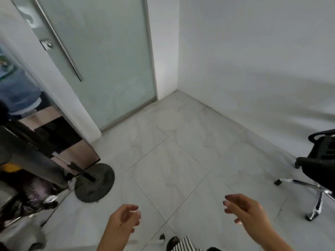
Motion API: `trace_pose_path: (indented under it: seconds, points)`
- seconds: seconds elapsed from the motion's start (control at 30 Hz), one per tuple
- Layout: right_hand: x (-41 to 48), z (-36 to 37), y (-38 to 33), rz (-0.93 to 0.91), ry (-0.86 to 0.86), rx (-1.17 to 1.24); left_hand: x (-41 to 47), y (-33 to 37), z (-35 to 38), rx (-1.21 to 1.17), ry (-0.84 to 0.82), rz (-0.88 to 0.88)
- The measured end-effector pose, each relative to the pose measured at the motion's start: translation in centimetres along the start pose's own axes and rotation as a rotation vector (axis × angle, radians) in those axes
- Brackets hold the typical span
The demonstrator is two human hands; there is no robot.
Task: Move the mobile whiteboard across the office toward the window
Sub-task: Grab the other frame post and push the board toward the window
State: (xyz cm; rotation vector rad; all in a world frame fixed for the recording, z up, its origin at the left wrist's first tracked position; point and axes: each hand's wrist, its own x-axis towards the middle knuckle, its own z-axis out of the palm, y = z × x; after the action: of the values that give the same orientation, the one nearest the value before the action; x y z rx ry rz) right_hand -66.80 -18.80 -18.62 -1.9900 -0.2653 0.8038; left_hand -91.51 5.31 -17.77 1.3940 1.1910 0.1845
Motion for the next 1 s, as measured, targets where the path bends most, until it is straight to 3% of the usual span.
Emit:
trace_pose_path:
  seconds: [0.27,0.6,0.8,1.0]
  points:
    - [16.6,0.9,-9.0,-0.052,-0.176,-0.084,11.1,7.3,-0.5,-0.085,0.216,-0.011]
    - [39.1,6.7,-22.3,-0.197,-0.614,-0.361,17.9,13.3,3.9,-0.222,0.579,-0.181]
    - [43.0,16.6,-30.7,-0.383,-0.916,-0.493,15.1,11.5,3.6,-0.354,0.907,-0.287]
    - [40.7,27.4,-33.2,-0.498,-1.149,-0.602,13.0,8.3,2.0,-0.59,1.219,-0.368]
